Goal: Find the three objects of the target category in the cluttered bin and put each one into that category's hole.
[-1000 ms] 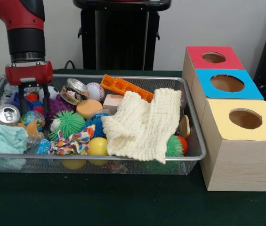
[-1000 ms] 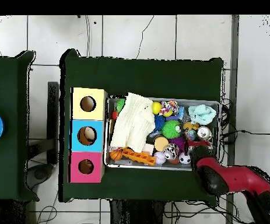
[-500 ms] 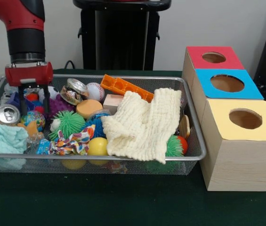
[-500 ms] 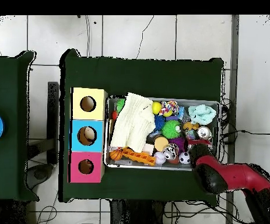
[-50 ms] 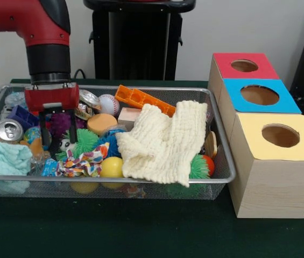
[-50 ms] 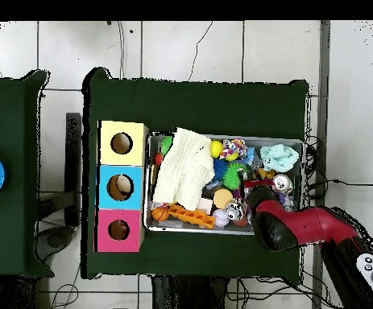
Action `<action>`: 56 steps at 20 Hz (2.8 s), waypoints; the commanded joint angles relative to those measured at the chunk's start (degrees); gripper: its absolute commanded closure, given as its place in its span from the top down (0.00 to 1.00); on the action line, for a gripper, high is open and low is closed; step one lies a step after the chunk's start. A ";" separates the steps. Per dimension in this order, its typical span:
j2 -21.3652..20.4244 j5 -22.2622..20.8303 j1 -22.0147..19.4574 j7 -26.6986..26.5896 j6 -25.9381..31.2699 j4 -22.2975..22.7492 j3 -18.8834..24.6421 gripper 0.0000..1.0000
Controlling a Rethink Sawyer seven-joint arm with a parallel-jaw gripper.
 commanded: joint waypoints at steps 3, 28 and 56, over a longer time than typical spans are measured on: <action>4.35 0.03 -2.60 -1.15 5.43 -9.40 2.86 1.00; 10.24 -3.48 -0.96 2.90 -2.94 -9.80 -3.08 1.00; 8.56 -4.78 -9.10 -3.20 3.08 -4.22 1.71 1.00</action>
